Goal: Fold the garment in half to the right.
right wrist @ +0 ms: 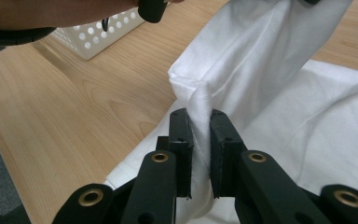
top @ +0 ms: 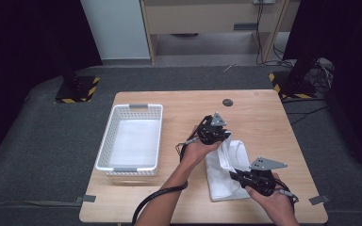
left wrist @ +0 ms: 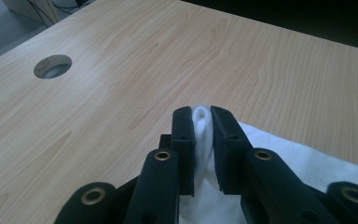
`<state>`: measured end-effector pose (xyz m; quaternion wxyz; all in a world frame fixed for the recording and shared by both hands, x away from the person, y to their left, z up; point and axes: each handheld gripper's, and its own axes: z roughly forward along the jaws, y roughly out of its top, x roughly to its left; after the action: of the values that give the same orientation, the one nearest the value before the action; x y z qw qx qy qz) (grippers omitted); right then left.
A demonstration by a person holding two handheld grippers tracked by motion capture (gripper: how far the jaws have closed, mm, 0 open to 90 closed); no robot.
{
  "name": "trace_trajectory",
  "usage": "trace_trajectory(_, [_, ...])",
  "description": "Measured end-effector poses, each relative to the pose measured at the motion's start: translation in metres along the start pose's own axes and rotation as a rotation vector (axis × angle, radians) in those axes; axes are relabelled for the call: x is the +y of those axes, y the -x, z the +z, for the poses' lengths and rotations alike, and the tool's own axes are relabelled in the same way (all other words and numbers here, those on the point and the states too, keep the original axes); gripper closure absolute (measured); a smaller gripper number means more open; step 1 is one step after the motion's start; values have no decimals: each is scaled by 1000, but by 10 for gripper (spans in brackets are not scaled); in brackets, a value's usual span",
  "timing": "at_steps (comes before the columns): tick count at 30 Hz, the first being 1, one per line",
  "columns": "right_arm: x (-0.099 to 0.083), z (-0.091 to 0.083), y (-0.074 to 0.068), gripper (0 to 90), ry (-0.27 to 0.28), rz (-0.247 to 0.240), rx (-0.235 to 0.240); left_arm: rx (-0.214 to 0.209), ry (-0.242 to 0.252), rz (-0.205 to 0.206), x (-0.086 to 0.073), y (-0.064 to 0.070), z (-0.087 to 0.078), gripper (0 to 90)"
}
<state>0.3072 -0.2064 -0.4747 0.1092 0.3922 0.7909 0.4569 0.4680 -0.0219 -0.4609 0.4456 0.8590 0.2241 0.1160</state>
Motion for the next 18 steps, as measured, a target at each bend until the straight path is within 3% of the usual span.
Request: trace_trajectory(18, [-1, 6, 3, 813, -20, 1, -20, 9, 4, -18, -7, -5, 9, 783])
